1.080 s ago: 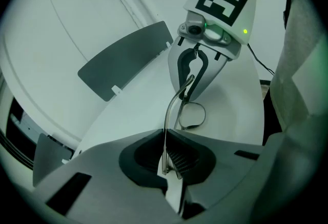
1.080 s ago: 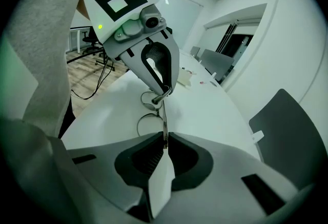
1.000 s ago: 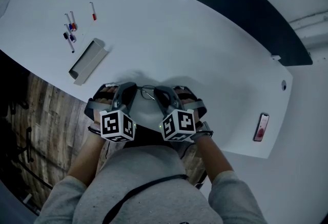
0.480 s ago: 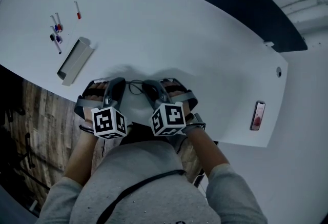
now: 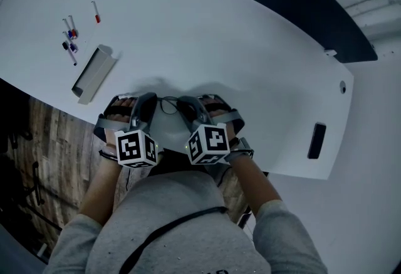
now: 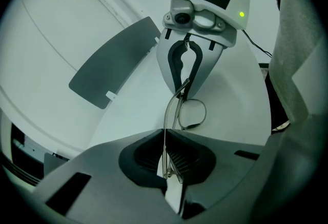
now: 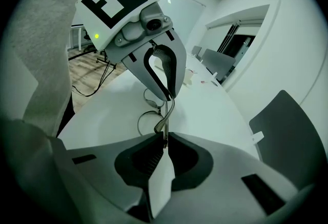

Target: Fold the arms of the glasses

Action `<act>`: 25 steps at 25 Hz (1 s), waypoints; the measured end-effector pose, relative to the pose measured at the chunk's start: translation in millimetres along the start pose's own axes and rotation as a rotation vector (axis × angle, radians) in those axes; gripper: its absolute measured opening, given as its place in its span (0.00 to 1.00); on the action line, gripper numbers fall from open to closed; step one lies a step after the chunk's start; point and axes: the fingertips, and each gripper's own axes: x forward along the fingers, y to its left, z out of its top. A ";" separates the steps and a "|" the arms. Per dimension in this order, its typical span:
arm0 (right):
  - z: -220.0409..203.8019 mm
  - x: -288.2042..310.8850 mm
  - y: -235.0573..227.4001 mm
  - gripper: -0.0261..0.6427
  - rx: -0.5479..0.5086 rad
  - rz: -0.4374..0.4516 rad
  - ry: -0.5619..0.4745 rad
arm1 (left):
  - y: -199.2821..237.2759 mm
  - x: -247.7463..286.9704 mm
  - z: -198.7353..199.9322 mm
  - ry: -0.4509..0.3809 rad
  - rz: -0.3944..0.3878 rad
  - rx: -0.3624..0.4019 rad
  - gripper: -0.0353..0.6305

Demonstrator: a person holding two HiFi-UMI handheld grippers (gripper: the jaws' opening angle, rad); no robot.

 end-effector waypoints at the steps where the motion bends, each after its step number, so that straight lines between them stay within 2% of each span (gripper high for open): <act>1: 0.2 1.1 -0.4 0.10 0.000 -0.001 0.002 | 0.3 -0.4 -0.1 -0.009 0.007 0.003 0.09; 7: 0.7 4.6 -4.4 0.10 0.002 -0.003 0.010 | 0.2 -2.8 -1.4 -0.044 0.018 0.013 0.10; 11: 1.1 6.8 -4.1 0.10 -0.012 -0.001 0.019 | 1.3 -6.8 -1.8 -0.079 0.001 -0.033 0.12; 13: 1.5 7.3 -3.8 0.10 -0.017 -0.001 0.021 | 2.4 -10.1 -3.5 -0.097 -0.028 -0.082 0.20; 15: 2.3 7.7 -3.9 0.10 -0.018 -0.002 0.023 | 0.7 -13.5 -7.4 -0.105 -0.078 -0.113 0.38; 16: 2.6 7.8 -3.9 0.10 -0.018 -0.003 0.025 | -0.4 -15.8 -9.6 -0.108 -0.094 -0.114 0.40; 22: 4.0 8.4 -1.4 0.10 -0.026 -0.003 0.032 | 1.8 -35.1 -7.1 -0.183 -0.066 -0.103 0.39; 23: 4.5 8.3 -1.1 0.10 -0.028 -0.004 0.033 | 4.5 -38.0 -3.3 -0.202 -0.048 -0.114 0.34; 25: 5.0 8.3 -0.6 0.10 -0.034 -0.005 0.034 | 9.9 -39.9 2.8 -0.225 -0.009 -0.141 0.18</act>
